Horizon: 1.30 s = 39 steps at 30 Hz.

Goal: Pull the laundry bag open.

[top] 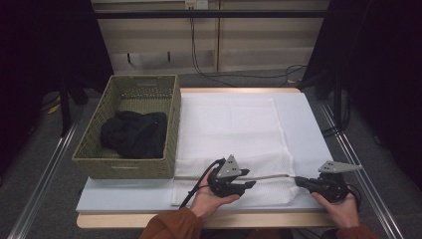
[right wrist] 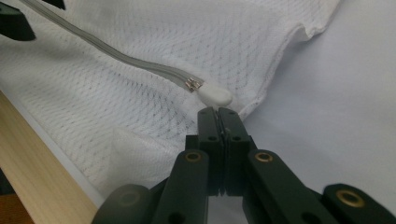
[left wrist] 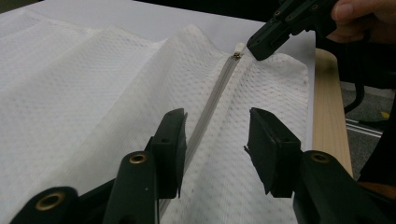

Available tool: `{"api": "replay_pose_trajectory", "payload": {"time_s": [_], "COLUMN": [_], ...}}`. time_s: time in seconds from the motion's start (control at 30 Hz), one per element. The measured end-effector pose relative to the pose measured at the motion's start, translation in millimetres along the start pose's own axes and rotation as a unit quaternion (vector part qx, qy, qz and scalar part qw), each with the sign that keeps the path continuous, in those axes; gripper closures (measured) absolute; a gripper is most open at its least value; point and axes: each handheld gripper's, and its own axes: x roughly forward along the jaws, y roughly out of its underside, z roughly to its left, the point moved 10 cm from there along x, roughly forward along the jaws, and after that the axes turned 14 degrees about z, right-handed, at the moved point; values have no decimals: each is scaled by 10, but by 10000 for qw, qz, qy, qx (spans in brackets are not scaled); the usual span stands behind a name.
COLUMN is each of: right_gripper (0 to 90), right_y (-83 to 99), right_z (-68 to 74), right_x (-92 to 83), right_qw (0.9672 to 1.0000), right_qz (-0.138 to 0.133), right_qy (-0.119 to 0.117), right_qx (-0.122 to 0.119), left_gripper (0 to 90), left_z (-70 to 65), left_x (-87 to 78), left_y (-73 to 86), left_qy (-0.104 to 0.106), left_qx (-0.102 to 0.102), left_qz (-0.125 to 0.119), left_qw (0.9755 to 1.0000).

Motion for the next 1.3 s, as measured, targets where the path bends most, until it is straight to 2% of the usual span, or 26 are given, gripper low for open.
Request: {"api": "replay_pose_trajectory", "payload": {"time_s": [0.1,0.27,0.3,0.43,0.47,0.67,0.77,0.8,0.97,1.03,1.1,1.13,1.2,1.3], "right_gripper": [892,892,893,893,893,893,893,894,894,894,894,894,894,895], "right_y": [-4,-35,-42,-69,-81,-163,-197,-206,-205,-198,-200,-208,-217,-229], "right_z": [6,19,21,19,21,66,81,81,98,106,102,102,105,120], "right_x": [-14,-42,-51,-65,-74,-83,-83,-82,-72,-72,-79,-86,-106,-131], "right_qw": [10000,9999,9999,9998,9997,9994,9993,9993,9994,9994,9993,9992,9992,9989], "right_qz": [-22,-112,-123,-186,-211,-282,-300,-308,-248,-230,-256,-281,-315,-340], "right_qy": [-37,-54,-64,-71,-90,-141,-152,-135,-106,-128,-124,-140,-136,-179], "right_qx": [-3,-56,-52,-64,-55,-123,-146,-169,-219,-232,-250,-243,-220,-250], "left_gripper": [596,621,621,624,624,567,563,560,531,534,575,594,644,659], "left_z": [-10,-18,-12,-35,-28,11,30,19,-51,-52,-58,-45,-39,-63], "left_x": [91,226,260,342,374,526,572,585,629,649,664,669,695,737], "left_y": [-72,-181,-184,-214,-219,-187,-197,-227,-314,-338,-364,-359,-346,-323], "left_qy": [-4,212,160,258,210,250,286,334,444,412,417,347,355,460], "left_qx": [49,-87,-91,-136,-85,-151,-212,-277,-74,-25,-40,-23,-16,-22], "left_qz": [170,20,72,16,49,187,137,40,115,180,172,243,293,338], "left_qw": [9998,9997,9998,9996,9997,9994,9993,9990,9989,9990,9990,9991,9989,9984]}}
